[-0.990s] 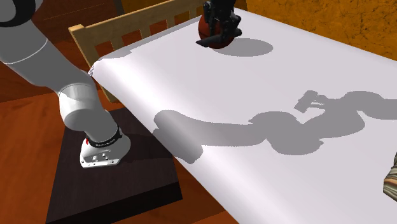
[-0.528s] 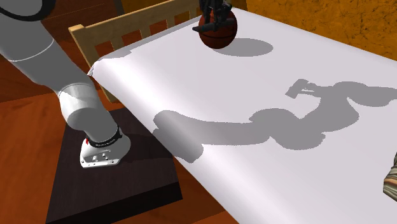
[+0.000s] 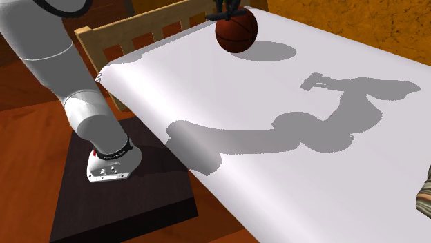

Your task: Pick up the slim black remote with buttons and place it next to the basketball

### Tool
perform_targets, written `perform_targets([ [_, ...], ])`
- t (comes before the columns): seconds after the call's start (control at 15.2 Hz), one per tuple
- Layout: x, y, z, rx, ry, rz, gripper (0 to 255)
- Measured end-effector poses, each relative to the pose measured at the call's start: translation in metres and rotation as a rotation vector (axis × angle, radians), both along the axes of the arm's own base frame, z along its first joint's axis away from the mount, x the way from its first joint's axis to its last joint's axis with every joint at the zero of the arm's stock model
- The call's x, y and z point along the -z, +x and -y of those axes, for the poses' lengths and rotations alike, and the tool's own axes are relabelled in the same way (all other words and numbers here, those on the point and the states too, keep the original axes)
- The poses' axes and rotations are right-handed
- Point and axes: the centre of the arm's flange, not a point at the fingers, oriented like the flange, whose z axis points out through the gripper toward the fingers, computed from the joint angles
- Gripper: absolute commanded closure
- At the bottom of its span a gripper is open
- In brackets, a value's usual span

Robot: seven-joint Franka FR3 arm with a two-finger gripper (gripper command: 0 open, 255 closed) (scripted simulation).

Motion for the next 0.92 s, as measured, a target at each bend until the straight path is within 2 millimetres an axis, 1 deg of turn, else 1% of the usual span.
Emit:
perform_targets([
  [0.07,0.003,0.002,-0.013,0.000,0.000,0.000,255],
  [0.2,0.002,0.005,-0.035,0.000,0.000,0.000,255],
  [0.4,0.001,0.011,-0.077,0.000,0.000,0.000,255],
  [0.53,0.000,0.012,-0.097,0.001,0.000,0.000,255],
  [0.66,0.008,0.015,-0.108,0.001,0.000,0.000,255],
  [0.92,0.027,0.014,-0.112,0.001,0.000,0.000,255],
])
